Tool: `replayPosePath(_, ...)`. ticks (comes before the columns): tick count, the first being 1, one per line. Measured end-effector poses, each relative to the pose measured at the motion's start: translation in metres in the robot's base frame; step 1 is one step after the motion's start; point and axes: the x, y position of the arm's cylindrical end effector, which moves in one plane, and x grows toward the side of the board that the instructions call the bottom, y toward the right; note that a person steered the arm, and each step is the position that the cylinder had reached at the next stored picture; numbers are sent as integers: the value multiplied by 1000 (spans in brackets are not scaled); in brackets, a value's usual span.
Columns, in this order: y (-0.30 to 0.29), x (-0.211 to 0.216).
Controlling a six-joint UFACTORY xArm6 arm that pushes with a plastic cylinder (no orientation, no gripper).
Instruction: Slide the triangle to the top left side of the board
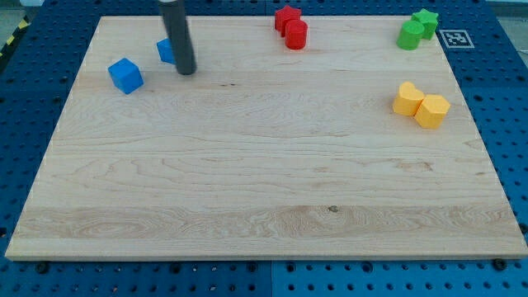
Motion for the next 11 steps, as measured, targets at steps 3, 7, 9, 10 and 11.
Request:
replayPosePath(3, -42, -14)
replayPosePath(7, -66, -69)
replayPosePath(9, -78, -69)
replayPosePath(10, -86, -72)
replayPosePath(11, -86, -85)
